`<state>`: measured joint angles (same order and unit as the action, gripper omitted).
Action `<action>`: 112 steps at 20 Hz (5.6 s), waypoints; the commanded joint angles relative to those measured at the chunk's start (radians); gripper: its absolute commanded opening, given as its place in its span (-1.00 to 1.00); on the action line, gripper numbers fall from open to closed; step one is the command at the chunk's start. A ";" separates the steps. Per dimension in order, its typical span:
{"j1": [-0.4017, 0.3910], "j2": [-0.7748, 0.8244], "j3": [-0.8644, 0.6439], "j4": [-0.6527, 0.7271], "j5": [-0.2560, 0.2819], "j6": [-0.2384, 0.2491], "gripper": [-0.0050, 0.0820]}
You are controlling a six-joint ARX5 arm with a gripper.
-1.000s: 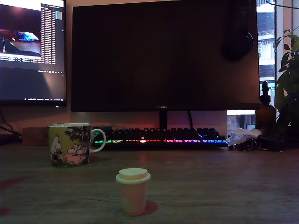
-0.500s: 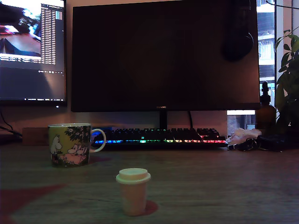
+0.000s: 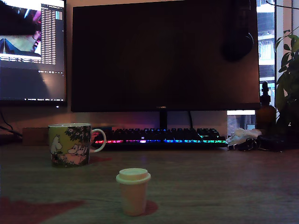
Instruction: Pick up the coffee capsules on the table and drop them inside the coffee cup
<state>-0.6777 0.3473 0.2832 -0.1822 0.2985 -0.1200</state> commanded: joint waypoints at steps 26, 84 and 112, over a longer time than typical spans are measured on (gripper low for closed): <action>-0.187 0.035 -0.135 -0.089 -0.192 0.042 -0.09; -0.106 1.226 0.309 0.256 0.125 0.309 0.19; -0.098 1.147 0.354 0.269 0.166 0.356 -0.41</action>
<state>-0.7841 1.5330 0.6250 0.0769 0.4580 0.2253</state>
